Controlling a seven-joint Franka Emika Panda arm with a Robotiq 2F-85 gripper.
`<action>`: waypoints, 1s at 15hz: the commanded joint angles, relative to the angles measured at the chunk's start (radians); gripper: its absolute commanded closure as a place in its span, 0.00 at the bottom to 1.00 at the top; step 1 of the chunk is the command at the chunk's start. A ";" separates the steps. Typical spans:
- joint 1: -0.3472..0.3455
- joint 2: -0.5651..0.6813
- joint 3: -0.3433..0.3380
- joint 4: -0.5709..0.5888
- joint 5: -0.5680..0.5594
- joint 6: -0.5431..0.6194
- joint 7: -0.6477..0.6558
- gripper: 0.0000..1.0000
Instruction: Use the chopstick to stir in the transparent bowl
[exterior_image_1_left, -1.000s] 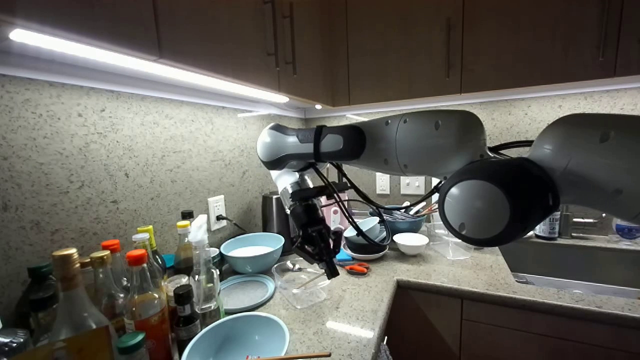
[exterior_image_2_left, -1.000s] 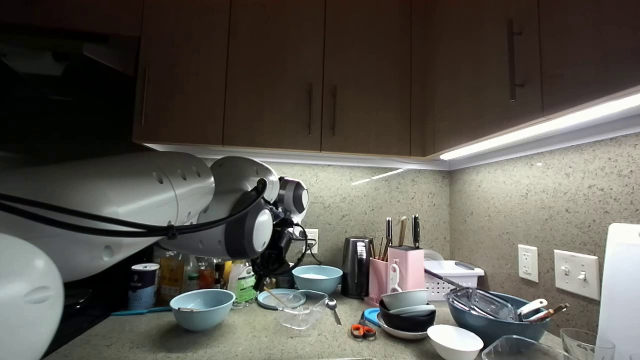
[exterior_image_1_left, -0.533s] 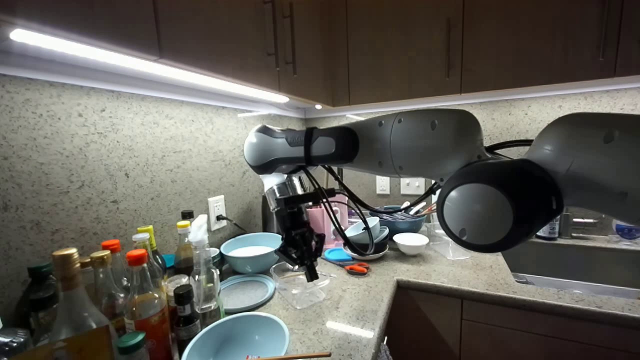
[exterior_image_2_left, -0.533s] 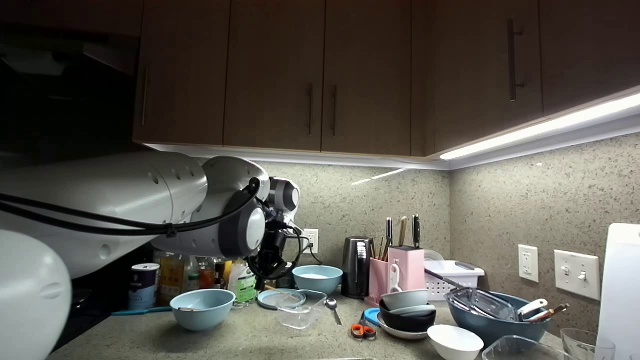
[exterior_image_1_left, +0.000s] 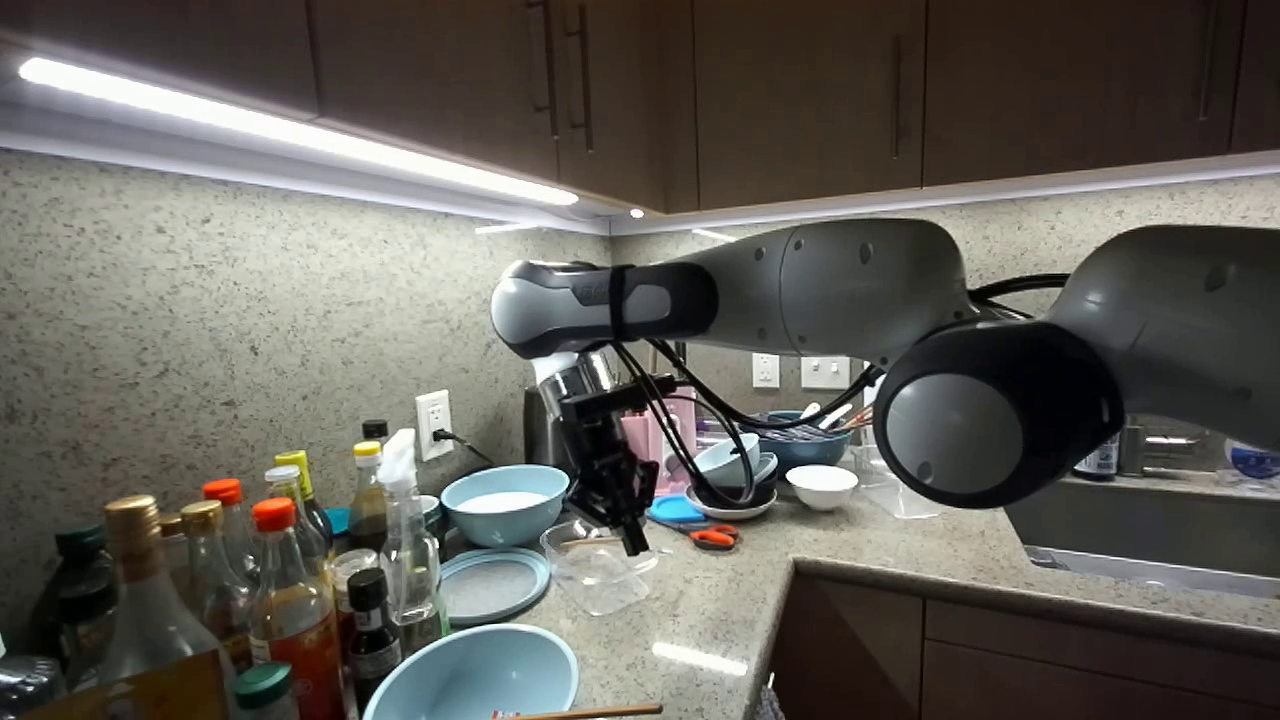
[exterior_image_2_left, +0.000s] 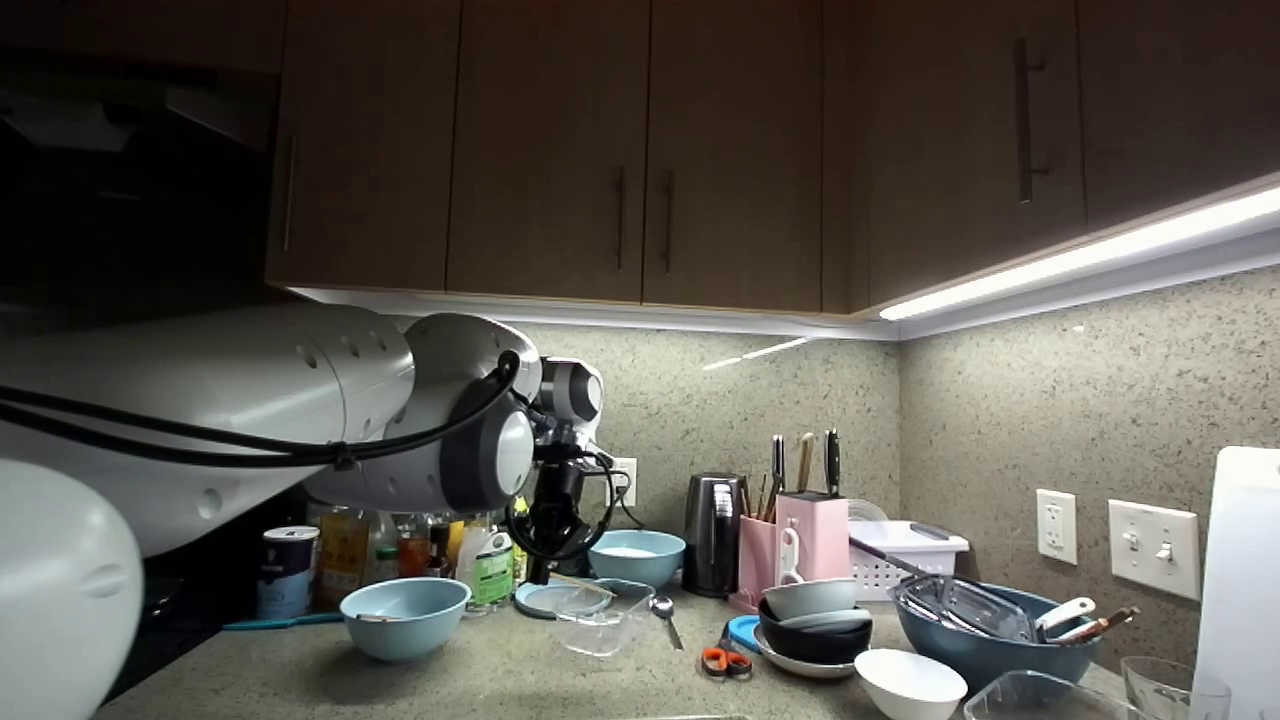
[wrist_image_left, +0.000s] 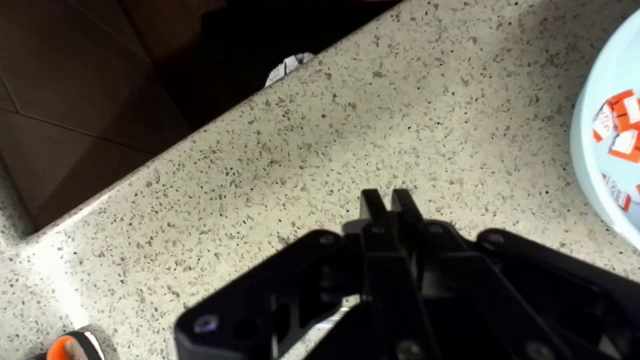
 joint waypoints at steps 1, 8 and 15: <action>-0.036 -0.019 -0.005 -0.034 -0.002 -0.031 0.020 0.98; -0.100 -0.018 0.010 -0.036 0.029 -0.164 0.041 0.98; -0.065 -0.015 0.044 -0.002 0.080 -0.216 0.110 0.98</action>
